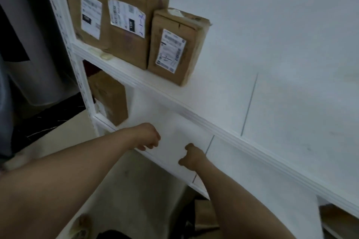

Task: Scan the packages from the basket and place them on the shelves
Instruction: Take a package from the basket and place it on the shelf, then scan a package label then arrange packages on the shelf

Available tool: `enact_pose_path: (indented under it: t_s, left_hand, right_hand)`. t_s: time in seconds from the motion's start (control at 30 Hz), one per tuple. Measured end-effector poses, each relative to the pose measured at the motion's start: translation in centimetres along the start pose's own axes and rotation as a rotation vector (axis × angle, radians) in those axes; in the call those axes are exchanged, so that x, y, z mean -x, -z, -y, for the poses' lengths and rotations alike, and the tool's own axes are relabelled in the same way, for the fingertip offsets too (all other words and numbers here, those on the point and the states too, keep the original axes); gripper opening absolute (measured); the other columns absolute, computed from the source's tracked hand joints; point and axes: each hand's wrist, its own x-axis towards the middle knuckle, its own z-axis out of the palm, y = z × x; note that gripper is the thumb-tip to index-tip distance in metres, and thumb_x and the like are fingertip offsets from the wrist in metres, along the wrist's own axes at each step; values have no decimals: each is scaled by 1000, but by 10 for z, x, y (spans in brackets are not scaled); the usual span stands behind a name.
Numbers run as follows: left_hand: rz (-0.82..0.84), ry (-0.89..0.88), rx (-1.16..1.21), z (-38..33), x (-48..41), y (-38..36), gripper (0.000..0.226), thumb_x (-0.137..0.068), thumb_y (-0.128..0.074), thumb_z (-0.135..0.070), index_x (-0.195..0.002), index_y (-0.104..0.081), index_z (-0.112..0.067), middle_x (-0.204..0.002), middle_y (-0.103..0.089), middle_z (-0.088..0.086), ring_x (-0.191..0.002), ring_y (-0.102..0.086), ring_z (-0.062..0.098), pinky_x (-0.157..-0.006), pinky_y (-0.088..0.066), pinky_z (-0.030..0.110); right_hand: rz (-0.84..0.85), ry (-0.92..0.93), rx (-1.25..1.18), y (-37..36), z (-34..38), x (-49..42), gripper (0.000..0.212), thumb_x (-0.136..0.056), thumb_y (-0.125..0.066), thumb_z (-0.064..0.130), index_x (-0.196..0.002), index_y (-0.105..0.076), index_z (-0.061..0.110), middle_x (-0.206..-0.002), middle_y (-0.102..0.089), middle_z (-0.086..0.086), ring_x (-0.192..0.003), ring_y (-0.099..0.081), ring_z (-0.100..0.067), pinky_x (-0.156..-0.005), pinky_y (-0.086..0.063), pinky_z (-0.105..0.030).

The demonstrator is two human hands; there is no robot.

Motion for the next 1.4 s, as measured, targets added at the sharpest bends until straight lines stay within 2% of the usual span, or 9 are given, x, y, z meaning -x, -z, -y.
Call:
enact_pose_path:
  t_s: [0.23,0.57,0.73,0.83,0.93,1.0,1.13,1.23,1.4]
  left_hand:
    - [104,-115,-185,-26,41,-112,20,-95,-60,-8,-113,-65,-2,-104,-67,15,-84,-62,21,-68,-50,30]
    - [248,-242,-395,7,89,-232,25,-87,-55,-8,-104,-68,5,-105,-69,24,-82,-65,30,-66,-49,33]
    - [314,-179,-436,40,120,-304,21,-88,-58,-7,-102,-70,3,-104,-69,24,-90,-67,34,-68,-52,33]
    - [338,-176,-432,34,136,-347,21,-87,-58,-6,-102,-71,3,-104,-69,22,-91,-67,33,-69,-53,34]
    - [350,-186,-422,17,141,-392,26,-85,-54,-7,-102,-71,4,-105,-69,22,-82,-63,28,-67,-49,31]
    - [367,-190,-439,1,147,-428,24,-88,-53,-8,-102,-70,2,-106,-67,21,-83,-61,27,-68,-49,30]
    - [427,-187,-483,-31,161,-518,16,-95,-52,-4,-99,-64,4,-91,-60,13,-76,-56,21,-60,-45,24]
    - [467,-151,-525,-52,174,-592,17,-94,-55,-5,-107,-63,2,-95,-61,16,-77,-56,24,-59,-44,25]
    - [622,-125,-586,-71,192,-706,13,-98,-53,-8,-102,-64,-3,-84,-59,12,-84,-60,28,-61,-42,27]
  right_hand:
    - [-88,-127,50,8,-127,73,55,-101,-55,36,-147,-47,5,-153,-44,-10,-140,-43,-26,-110,-36,-29]
    - [-274,-504,-194,-72,-282,256,24,-92,-63,24,-108,-65,6,-106,-64,-12,-105,-64,-29,-76,-48,-29]
    - [-291,-684,-350,-132,-340,324,34,-93,-65,26,-119,-65,5,-121,-66,-13,-115,-62,-30,-96,-52,-36]
    - [-287,-732,-421,-147,-369,348,9,-88,-65,21,-88,-65,11,-94,-65,-10,-98,-66,-28,-82,-55,-34]
    - [-315,-717,-498,-150,-403,361,23,-85,-65,20,-66,-52,19,-73,-54,-1,-80,-59,-23,-70,-47,-28]
    - [-295,-707,-522,-149,-430,370,11,-88,-66,22,-80,-64,14,-84,-64,-5,-88,-64,-24,-77,-53,-31]
    - [-281,-723,-643,-157,-508,391,22,-93,-66,21,-106,-69,4,-103,-67,-13,-101,-65,-28,-87,-55,-37]
    - [-270,-729,-720,-170,-572,409,16,-96,-63,23,-105,-67,10,-102,-68,-10,-101,-65,-26,-90,-56,-37]
    - [-271,-837,-895,-191,-660,438,8,-94,-62,15,-86,-62,14,-86,-62,-5,-80,-60,-19,-70,-52,-30]
